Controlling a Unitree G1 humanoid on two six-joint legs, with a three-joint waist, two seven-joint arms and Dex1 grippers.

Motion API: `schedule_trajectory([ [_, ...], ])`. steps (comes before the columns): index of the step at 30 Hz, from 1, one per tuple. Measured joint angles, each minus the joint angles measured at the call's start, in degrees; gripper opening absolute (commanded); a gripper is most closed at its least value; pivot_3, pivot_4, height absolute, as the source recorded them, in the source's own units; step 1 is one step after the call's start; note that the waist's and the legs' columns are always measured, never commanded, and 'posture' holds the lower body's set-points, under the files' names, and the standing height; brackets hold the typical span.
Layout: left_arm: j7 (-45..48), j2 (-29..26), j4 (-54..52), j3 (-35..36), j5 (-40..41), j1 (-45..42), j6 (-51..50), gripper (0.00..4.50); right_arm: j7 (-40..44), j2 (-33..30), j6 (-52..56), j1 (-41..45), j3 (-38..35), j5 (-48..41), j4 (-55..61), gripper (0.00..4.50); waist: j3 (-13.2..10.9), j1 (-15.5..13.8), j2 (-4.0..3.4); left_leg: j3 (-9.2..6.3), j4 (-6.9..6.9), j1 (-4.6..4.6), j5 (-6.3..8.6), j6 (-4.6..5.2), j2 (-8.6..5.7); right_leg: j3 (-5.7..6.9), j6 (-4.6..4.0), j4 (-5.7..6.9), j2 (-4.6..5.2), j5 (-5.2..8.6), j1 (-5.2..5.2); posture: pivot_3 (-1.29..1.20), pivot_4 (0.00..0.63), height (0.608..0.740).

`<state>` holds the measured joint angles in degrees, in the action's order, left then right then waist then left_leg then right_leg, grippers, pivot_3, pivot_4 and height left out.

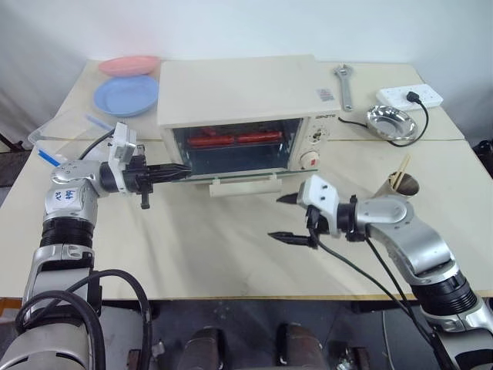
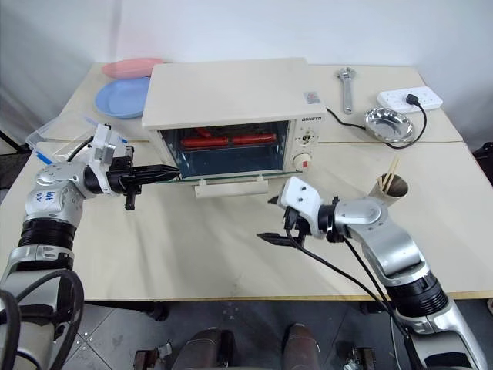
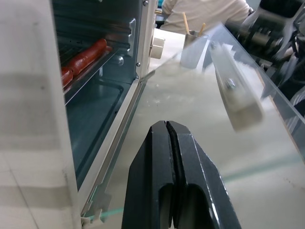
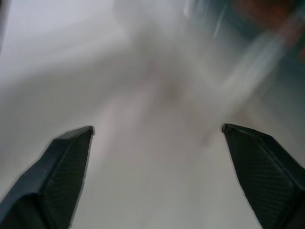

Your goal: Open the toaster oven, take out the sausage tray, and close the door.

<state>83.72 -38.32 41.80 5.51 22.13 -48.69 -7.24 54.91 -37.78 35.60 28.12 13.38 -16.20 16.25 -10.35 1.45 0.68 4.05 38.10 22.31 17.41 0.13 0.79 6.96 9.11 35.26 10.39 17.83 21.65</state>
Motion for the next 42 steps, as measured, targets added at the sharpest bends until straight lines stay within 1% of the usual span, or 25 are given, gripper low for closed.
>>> schedule_trajectory([
  [7, 1.4, 1.7, 4.1, -1.1, -2.4, -2.3, 2.5, 0.02, -1.6, 0.5, 2.5, -0.1, -0.2, 0.2, -0.5, 4.5, 0.0, 0.1, 0.08, -0.07, -0.01, 0.12, 0.01, 0.01, -0.01, 0.14, 0.0, -0.04, 0.0, 0.0, 0.06, 0.0, 0.15, 0.74],
  [9, 2.1, 1.8, 4.1, -1.6, -2.8, -2.8, 2.9, 0.02, -1.3, -0.5, 3.7, -0.5, -0.3, -0.3, 0.1, 4.5, 0.0, 0.1, 0.08, -0.07, 0.0, 0.11, 0.01, 0.01, -0.01, 0.14, 0.0, -0.04, 0.0, 0.0, 0.06, 0.0, 0.15, 0.74],
  [11, 2.3, 1.9, 4.2, -2.4, -3.6, -2.9, 3.1, 0.02, 0.3, -3.7, 4.9, -1.8, -0.4, -1.1, 1.9, 4.5, -0.1, 0.0, 0.08, -0.08, -0.01, 0.11, 0.02, 0.01, -0.01, 0.14, 0.01, -0.06, 0.01, 0.0, 0.03, 0.0, 0.15, 0.74],
  [14, 2.3, 2.0, 4.2, -4.1, -4.7, -2.8, 3.5, 0.02, 3.4, -8.7, 7.0, -3.8, -2.6, -3.5, 4.2, 4.5, -0.1, -0.2, 0.18, -0.1, 0.01, 0.16, 0.02, 0.02, -0.02, 0.16, 0.01, -0.17, 0.01, 0.0, 0.01, 0.0, 0.15, 0.74],
  [16, 2.3, 2.3, 4.3, -5.5, -5.9, -2.9, 4.3, 0.02, 7.7, -14.2, 8.1, -5.9, -5.8, -6.9, 6.4, 4.5, -0.1, -0.7, 0.21, -0.1, 0.03, 0.18, 0.04, 0.05, -0.02, 0.17, 0.01, -0.21, 0.01, 0.0, 0.0, 0.0, 0.15, 0.74],
  [18, 2.3, 2.2, 5.0, -6.9, -7.3, -2.9, 5.4, 0.02, 11.1, -18.3, 8.4, -6.6, -9.7, -9.4, 7.0, 4.5, -0.2, -1.1, 0.3, -0.07, 0.04, 0.17, 0.04, 0.05, 0.0, 0.19, 0.0, -0.25, 0.0, 0.0, -0.01, 0.0, 0.15, 0.74],
  [20, 2.3, 2.2, 5.7, -8.2, -8.9, -2.9, 7.1, 0.02, 12.6, -19.8, 8.4, -6.4, -12.0, -10.8, 7.2, 4.5, -0.2, -1.1, 0.33, -0.05, 0.05, 0.14, 0.04, 0.05, 0.02, 0.19, 0.0, -0.23, -0.01, 0.0, -0.02, 0.0, 0.15, 0.74],
  [23, 2.3, 1.9, 6.4, -11.5, -12.4, -2.9, 12.7, 0.02, 12.2, -19.8, 8.2, -2.4, -12.8, -11.6, 6.3, 4.5, -0.2, -1.1, 0.34, -0.02, 0.08, 0.14, 0.04, 0.05, 0.03, 0.18, -0.01, -0.24, 0.0, -0.01, -0.02, 0.0, 0.15, 0.74],
  [26, 2.3, 1.8, 6.9, -13.1, -14.2, -3.1, 17.9, 0.02, 9.6, -17.1, 7.3, 1.9, -12.2, -10.9, 5.4, 4.5, -0.3, -1.3, 0.42, -0.06, 0.08, 0.15, 0.05, 0.04, 0.03, 0.21, -0.02, -0.22, 0.01, -0.02, -0.02, 0.0, 0.15, 0.74],
  [29, 2.3, 1.8, 7.0, -13.7, -15.6, -3.7, 22.3, 0.02, 5.3, -12.1, 4.8, 5.5, -8.6, -7.4, 3.6, 4.5, -0.3, -1.3, 0.44, -0.06, 0.07, 0.16, 0.06, 0.02, 0.01, 0.24, -0.02, -0.22, 0.02, -0.02, -0.01, 0.0, 0.15, 0.74],
  [30, 2.3, 1.7, 6.9, -13.6, -15.6, -3.5, 23.6, 0.02, 3.4, -9.8, 3.9, 6.7, -7.0, -5.5, 2.6, 4.5, -0.3, -1.3, 0.45, -0.08, 0.08, 0.16, 0.07, 0.02, 0.02, 0.27, -0.02, -0.21, 0.02, -0.02, -0.01, 0.0, 0.15, 0.74],
  [32, 1.5, 2.5, 5.6, -12.6, -15.3, -2.4, 24.9, 0.02, -1.8, -3.5, 1.0, 9.8, -3.1, -0.4, -0.4, 4.5, -0.3, -1.0, 0.44, -0.02, 0.08, 0.16, 0.06, 0.02, 0.02, 0.28, -0.02, -0.18, 0.05, -0.02, 0.01, 0.0, 0.15, 0.74],
  [34, -1.7, 5.1, 1.5, -9.8, -12.5, 0.8, 24.5, 0.02, -7.8, 3.0, -3.2, 12.4, 2.6, 6.3, -3.8, 4.5, -0.3, -0.7, 0.44, -0.13, 0.08, 0.18, 0.06, 0.01, 0.04, 0.33, -0.02, -0.04, 0.05, -0.02, 0.07, 0.0, 0.15, 0.74],
  [35, -2.6, 6.0, 0.4, -9.2, -11.7, 1.7, 24.0, 0.02, -9.0, 4.3, -4.3, 12.6, 4.2, 7.6, -4.4, 4.5, -0.3, -0.6, 0.44, -0.17, 0.09, 0.23, 0.06, 0.01, 0.04, 0.37, -0.02, 0.0, 0.05, -0.02, 0.11, 0.0, 0.15, 0.74],
  [36, -4.5, 6.5, -2.0, -7.1, -9.4, 3.7, 22.3, 0.02, -11.0, 6.1, -5.9, 13.3, 5.9, 10.1, -6.0, 4.5, -0.3, -0.4, 0.45, -0.22, 0.1, 0.3, 0.06, 0.0, 0.04, 0.43, -0.02, 0.03, 0.07, -0.02, 0.16, 0.0, 0.15, 0.74],
  [39, -10.4, 6.6, -8.1, -1.6, -5.4, 8.2, 18.1, 0.02, -15.3, 8.7, -10.2, 16.1, 8.9, 16.7, -10.7, 4.5, -0.3, 0.1, 0.45, -0.35, 0.24, 0.54, 0.06, 0.0, -0.02, 0.54, 0.0, 0.14, 0.16, -0.02, 0.33, 0.0, 0.15, 0.74],
  [42, -15.4, 7.5, -15.6, 2.6, -1.1, 13.3, 13.1, 0.59, -18.7, 11.4, -13.7, 18.7, 12.0, 23.2, -14.5, 4.5, -0.3, 0.4, 0.45, -0.39, 0.27, 0.53, 0.05, -0.01, 0.01, 0.59, -0.01, 0.24, 0.15, -0.02, 0.33, 0.0, 0.15, 0.74],
])
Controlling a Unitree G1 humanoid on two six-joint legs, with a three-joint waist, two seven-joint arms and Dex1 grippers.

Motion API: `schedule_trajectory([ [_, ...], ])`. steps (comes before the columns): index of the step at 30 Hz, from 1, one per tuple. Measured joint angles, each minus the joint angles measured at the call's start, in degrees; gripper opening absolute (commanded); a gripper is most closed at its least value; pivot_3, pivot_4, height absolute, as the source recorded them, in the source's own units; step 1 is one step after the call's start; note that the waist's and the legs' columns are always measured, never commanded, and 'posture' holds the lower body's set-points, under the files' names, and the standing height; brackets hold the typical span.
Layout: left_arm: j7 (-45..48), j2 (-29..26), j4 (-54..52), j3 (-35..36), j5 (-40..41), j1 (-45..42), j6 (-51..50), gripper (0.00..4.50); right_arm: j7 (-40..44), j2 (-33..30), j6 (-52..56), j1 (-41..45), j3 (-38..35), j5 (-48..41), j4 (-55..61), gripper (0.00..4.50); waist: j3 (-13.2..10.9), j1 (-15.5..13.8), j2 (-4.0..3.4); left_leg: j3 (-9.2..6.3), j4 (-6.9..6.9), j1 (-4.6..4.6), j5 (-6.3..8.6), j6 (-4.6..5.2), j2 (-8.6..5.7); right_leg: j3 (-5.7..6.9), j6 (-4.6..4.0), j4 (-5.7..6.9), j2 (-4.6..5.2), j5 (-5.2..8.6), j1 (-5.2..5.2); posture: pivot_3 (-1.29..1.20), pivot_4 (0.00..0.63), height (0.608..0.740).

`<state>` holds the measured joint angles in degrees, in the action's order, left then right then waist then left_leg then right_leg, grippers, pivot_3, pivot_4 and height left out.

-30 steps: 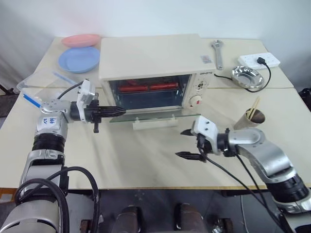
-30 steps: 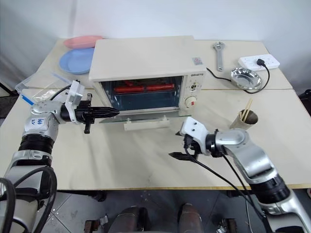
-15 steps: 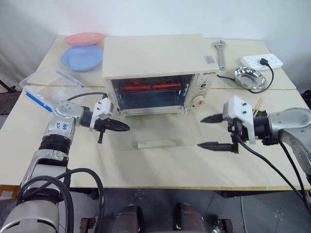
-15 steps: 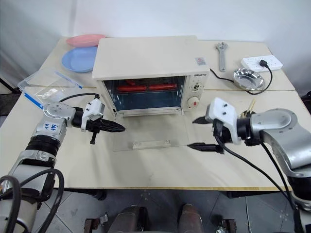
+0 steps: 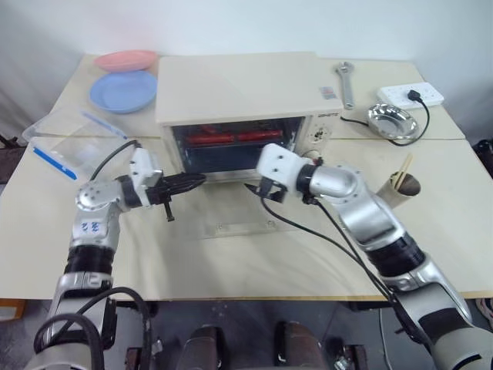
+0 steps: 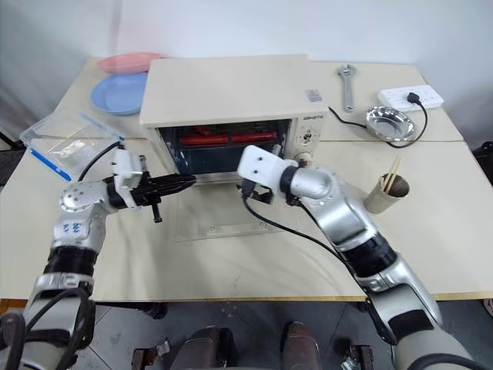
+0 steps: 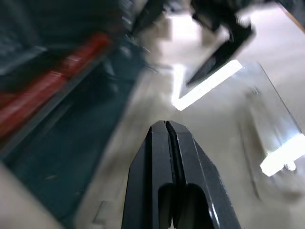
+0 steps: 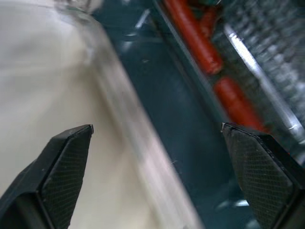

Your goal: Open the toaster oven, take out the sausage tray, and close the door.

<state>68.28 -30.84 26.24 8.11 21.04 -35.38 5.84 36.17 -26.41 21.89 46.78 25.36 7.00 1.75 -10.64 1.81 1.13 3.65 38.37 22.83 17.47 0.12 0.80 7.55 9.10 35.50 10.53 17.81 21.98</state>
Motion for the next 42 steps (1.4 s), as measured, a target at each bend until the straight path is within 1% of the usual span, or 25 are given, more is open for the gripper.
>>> schedule_trajectory([
  [1, -1.8, 1.0, -2.7, 1.1, 1.7, 1.6, -1.6, 0.92, -1.5, 0.8, -0.9, 0.9, 1.4, 2.6, -1.5, 4.5, 0.0, 0.0, 0.0, -0.01, 0.05, 0.0, -0.01, -0.02, 0.01, 0.0, 0.0, 0.06, 0.0, 0.0, 0.01, 0.0, 0.15, 0.74],
  [2, -3.5, 1.7, -5.3, 2.2, 2.8, 3.3, -2.5, 1.14, -2.9, 1.8, -1.7, 2.0, 2.6, 4.9, -3.2, 4.5, 0.0, 0.1, -0.01, -0.02, 0.1, 0.0, -0.01, -0.02, 0.03, -0.01, 0.0, 0.09, -0.01, 0.0, 0.01, 0.0, 0.15, 0.74],
  [3, -6.1, 2.8, -8.7, 3.6, 4.0, 5.6, -3.1, 1.51, -4.9, 2.7, -2.5, 3.3, 3.7, 7.6, -5.5, 4.5, 0.0, 0.3, -0.01, -0.01, 0.13, 0.0, -0.02, -0.03, 0.03, -0.05, -0.01, 0.1, 0.0, 0.0, 0.01, 0.0, 0.15, 0.74],
  [5, -10.1, 4.3, -13.3, 5.2, 5.6, 8.8, -4.1, 2.07, -7.2, 3.7, -3.8, 5.0, 4.2, 11.1, -8.8, 4.5, 0.0, 0.3, -0.01, -0.03, 0.2, 0.01, -0.02, -0.03, 0.04, -0.04, -0.01, 0.13, -0.01, 0.0, 0.0, 0.0, 0.15, 0.74],
  [10, -19.2, 7.7, -24.8, 8.7, 9.5, 16.1, -8.3, 3.57, -9.4, 5.8, -6.9, 7.2, 4.9, 16.8, -15.6, 4.5, 0.0, 0.3, -0.01, -0.03, 0.18, 0.0, -0.02, -0.03, 0.03, -0.07, -0.02, 0.12, 0.0, 0.0, -0.01, 0.0, 0.15, 0.74],
  [11, -20.8, 8.5, -26.5, 9.1, 10.4, 17.2, -8.9, 3.92, -9.4, 6.1, -7.3, 7.6, 5.4, 17.5, -16.5, 4.31, 0.0, 0.3, -0.01, -0.04, 0.18, 0.0, -0.01, -0.03, 0.03, -0.07, -0.02, 0.11, 0.0, 0.0, -0.01, 0.0, 0.15, 0.74],
  [13, -24.5, 10.2, -31.5, 10.6, 13.2, 20.4, -10.8, 4.45, -9.4, 6.6, -8.7, 8.4, 6.2, 19.2, -18.5, 3.94, 0.0, 0.3, -0.01, -0.04, 0.18, 0.0, -0.01, -0.03, 0.03, -0.08, -0.02, 0.11, 0.0, 0.0, -0.01, 0.0, 0.15, 0.74],
  [15, -27.3, 10.6, -35.1, 11.8, 15.0, 23.3, -12.3, 4.5, -9.3, 6.7, -10.2, 9.1, 6.2, 20.6, -19.9, 3.32, 0.0, 0.3, -0.01, -0.05, 0.18, 0.0, -0.01, -0.03, 0.04, -0.07, -0.03, 0.11, -0.01, 0.0, -0.01, 0.0, 0.15, 0.74],
  [18, -29.4, 10.6, -37.3, 12.8, 15.6, 25.8, -13.3, 4.5, -9.2, 7.0, -11.5, 9.2, 6.2, 21.7, -20.4, 2.35, 0.0, 0.3, -0.01, -0.03, 0.19, -0.01, -0.01, -0.04, 0.04, -0.08, -0.04, 0.11, -0.01, 0.0, -0.01, 0.0, 0.15, 0.74],
  [25, -31.7, 10.6, -38.2, 13.3, 16.5, 26.0, -13.5, 4.5, -9.3, 8.3, -13.2, 9.6, 6.1, 24.0, -22.7, 2.35, 0.0, 0.2, -0.01, -0.01, 0.19, -0.01, -0.01, -0.05, 0.03, -0.09, -0.06, 0.1, -0.01, 0.0, -0.02, 0.0, 0.15, 0.74],
  [33, -32.3, 10.6, -39.2, 13.2, 17.7, 26.1, -14.2, 4.5, -10.8, 10.7, -14.4, 13.6, 6.1, 26.4, -31.6, 2.35, 0.0, 0.3, -0.02, -0.01, 0.18, -0.02, -0.01, -0.06, 0.05, -0.08, -0.08, 0.1, -0.03, 0.01, -0.01, 0.0, 0.15, 0.74],
  [36, -32.5, 10.6, -39.3, 13.2, 17.9, 26.2, -14.6, 4.5, -11.4, 11.5, -14.5, 14.9, 6.1, 27.3, -33.9, 1.76, 0.0, 0.4, -0.02, -0.01, 0.17, -0.02, -0.01, -0.06, 0.05, -0.09, -0.08, 0.1, -0.03, 0.01, -0.01, 0.0, 0.15, 0.74],
  [37, -32.6, 10.6, -39.3, 13.2, 18.0, 26.2, -14.6, 4.5, -11.6, 11.7, -14.5, 15.4, 6.1, 27.5, -34.2, 1.37, 0.0, 0.4, -0.02, -0.01, 0.17, -0.02, -0.01, -0.06, 0.05, -0.08, -0.08, 0.1, -0.03, 0.01, -0.01, 0.0, 0.15, 0.74],
  [38, -32.6, 10.6, -39.3, 13.2, 18.0, 26.2, -14.6, 4.5, -11.7, 11.8, -14.5, 15.7, 6.1, 27.7, -34.4, 1.13, 0.0, 0.4, -0.02, -0.01, 0.17, -0.02, -0.01, -0.06, 0.05, -0.09, -0.08, 0.1, -0.04, 0.01, -0.01, 0.0, 0.15, 0.74],
  [41, -32.7, 10.6, -39.3, 13.2, 18.0, 26.1, -14.9, 4.5, -12.4, 12.1, -14.5, 16.3, 5.6, 28.0, -34.9, 0.09, 0.0, 0.4, -0.02, -0.01, 0.16, -0.03, -0.01, -0.07, 0.05, -0.09, -0.09, 0.1, -0.04, 0.01, -0.02, 0.0, 0.15, 0.74],
  [42, -32.8, 10.6, -39.3, 13.1, 18.0, 26.1, -15.1, 4.5, -12.4, 12.1, -14.7, 16.5, 5.8, 28.8, -35.1, 0.04, 0.0, 0.4, -0.02, -0.01, 0.15, -0.04, -0.01, -0.07, 0.05, -0.09, -0.09, 0.1, -0.04, 0.01, -0.02, 0.0, 0.15, 0.74],
])
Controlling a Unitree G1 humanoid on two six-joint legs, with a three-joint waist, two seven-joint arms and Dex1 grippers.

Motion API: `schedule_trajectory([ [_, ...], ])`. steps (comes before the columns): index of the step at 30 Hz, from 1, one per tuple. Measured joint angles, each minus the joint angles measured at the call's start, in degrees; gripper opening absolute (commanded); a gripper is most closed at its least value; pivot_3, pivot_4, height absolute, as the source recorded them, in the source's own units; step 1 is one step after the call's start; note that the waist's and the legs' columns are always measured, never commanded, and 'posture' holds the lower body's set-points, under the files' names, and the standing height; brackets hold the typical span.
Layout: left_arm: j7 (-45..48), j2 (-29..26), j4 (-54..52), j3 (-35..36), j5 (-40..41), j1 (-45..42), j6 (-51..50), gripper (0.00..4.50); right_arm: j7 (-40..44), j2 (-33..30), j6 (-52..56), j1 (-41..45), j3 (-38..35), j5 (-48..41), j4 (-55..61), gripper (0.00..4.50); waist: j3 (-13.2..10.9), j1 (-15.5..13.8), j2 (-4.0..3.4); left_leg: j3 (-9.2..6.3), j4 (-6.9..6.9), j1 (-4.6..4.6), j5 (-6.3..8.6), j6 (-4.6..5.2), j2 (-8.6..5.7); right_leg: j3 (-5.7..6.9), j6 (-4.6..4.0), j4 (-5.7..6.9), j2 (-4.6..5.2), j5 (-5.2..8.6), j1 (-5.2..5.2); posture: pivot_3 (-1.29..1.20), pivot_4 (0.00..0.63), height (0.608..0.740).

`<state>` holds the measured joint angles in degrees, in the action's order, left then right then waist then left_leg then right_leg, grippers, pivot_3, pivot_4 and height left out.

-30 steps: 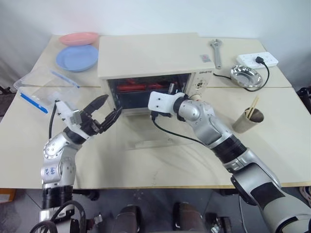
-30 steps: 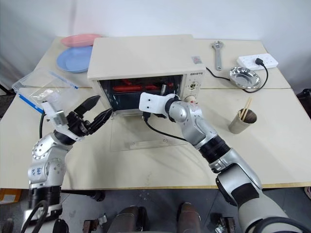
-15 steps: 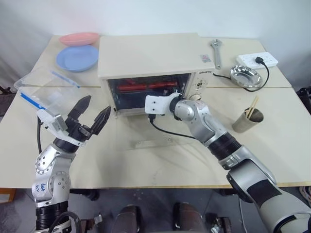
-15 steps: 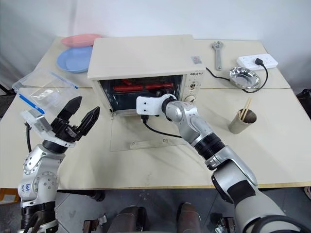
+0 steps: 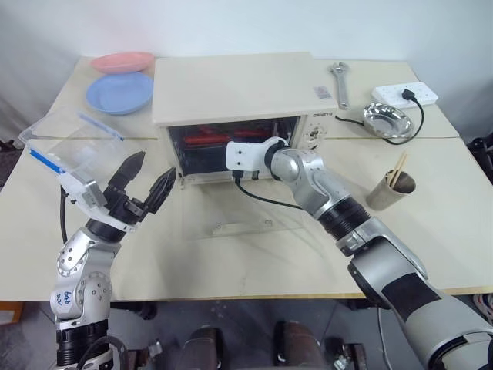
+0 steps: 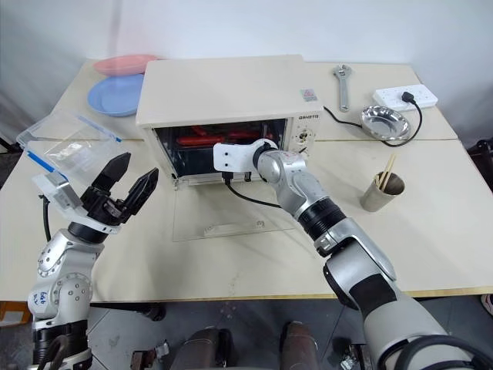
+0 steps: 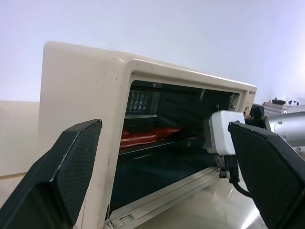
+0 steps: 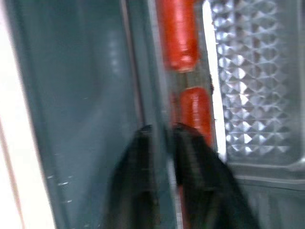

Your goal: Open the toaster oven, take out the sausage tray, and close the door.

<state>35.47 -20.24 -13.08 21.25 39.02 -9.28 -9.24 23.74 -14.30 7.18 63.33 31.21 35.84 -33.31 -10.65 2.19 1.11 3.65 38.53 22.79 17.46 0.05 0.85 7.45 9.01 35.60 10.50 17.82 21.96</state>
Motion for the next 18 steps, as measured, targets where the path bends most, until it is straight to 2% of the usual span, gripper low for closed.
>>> schedule_trajectory([
  [7, 0.5, 0.0, 0.0, -1.4, 0.0, -1.1, -0.6, 4.5, -0.9, -0.1, -0.6, -0.7, -0.1, 1.5, 0.7, 0.04, 0.0, 0.1, 0.0, 0.0, -0.01, 0.0, 0.0, -0.01, 0.02, 0.0, -0.01, 0.0, -0.02, 0.0, 0.0, 0.0, 0.15, 0.74],
  [12, 2.1, 0.0, 0.3, -4.1, 0.2, -4.0, -1.9, 4.5, -0.7, -0.7, 0.8, -4.0, -0.1, 3.5, 6.5, 0.04, 0.0, 0.1, 0.0, 0.01, -0.15, 0.0, 0.0, -0.03, 0.02, 0.0, -0.01, -0.05, -0.03, 0.0, 0.03, 0.0, 0.15, 0.74],
  [18, 3.6, -0.3, 2.9, -4.3, 0.1, -5.8, -2.0, 4.5, -0.6, -0.8, 2.0, -8.5, -0.1, 6.0, 13.5, 0.04, 0.0, 0.5, 0.0, 0.02, -0.31, -0.06, -0.02, -0.07, 0.02, 0.02, -0.01, -0.08, -0.04, 0.0, 0.04, 0.0, 0.15, 0.74],
])
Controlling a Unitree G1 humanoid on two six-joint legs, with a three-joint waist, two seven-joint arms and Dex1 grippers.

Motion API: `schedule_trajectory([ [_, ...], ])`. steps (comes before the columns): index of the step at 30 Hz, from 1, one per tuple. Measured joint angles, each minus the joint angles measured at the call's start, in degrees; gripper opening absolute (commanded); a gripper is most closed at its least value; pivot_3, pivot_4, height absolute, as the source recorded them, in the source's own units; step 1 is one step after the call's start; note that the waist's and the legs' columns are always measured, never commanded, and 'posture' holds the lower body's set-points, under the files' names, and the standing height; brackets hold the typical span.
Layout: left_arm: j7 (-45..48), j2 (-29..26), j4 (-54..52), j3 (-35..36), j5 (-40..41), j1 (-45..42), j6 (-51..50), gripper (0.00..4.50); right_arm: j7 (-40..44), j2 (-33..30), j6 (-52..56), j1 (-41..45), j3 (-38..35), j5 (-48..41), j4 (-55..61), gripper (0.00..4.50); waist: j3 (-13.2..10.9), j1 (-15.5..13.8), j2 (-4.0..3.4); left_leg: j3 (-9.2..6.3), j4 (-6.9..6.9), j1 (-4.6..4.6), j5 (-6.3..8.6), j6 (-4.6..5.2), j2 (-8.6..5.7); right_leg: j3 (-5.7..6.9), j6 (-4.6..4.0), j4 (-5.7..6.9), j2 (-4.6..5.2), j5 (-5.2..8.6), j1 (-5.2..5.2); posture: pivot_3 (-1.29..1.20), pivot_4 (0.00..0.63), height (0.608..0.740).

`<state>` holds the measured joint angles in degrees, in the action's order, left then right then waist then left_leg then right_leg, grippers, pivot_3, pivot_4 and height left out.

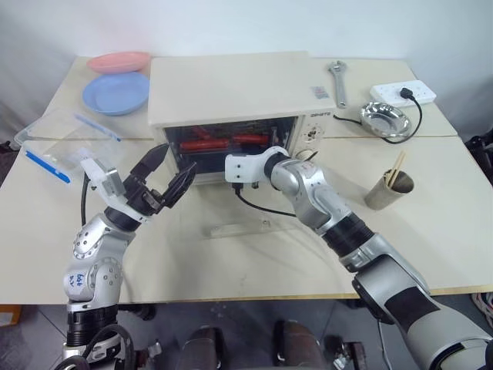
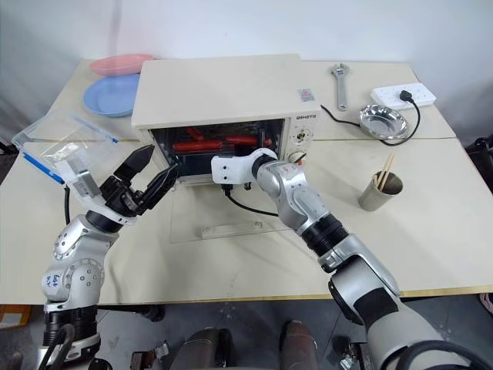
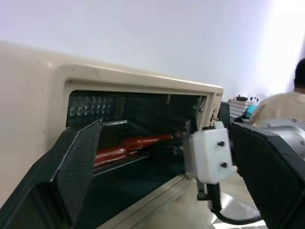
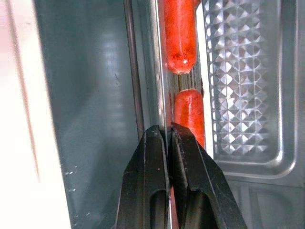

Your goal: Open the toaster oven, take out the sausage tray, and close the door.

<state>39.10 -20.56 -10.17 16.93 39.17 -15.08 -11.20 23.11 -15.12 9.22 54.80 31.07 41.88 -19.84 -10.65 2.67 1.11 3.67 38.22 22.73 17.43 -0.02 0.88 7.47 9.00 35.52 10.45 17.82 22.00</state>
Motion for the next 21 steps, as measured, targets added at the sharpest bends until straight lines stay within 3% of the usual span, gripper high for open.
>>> schedule_trajectory([
  [21, 6.2, -3.3, 8.3, 1.7, 0.0, -5.4, 0.2, 4.5, 4.1, -7.8, -0.5, -15.1, -0.7, 2.5, 23.0, 0.04, 0.0, -0.6, 0.0, 0.02, 0.0, 0.0, -0.01, 0.0, -0.01, -0.01, 0.0, -0.08, 0.0, 0.0, -0.02, 0.0, 0.15, 0.74],
])
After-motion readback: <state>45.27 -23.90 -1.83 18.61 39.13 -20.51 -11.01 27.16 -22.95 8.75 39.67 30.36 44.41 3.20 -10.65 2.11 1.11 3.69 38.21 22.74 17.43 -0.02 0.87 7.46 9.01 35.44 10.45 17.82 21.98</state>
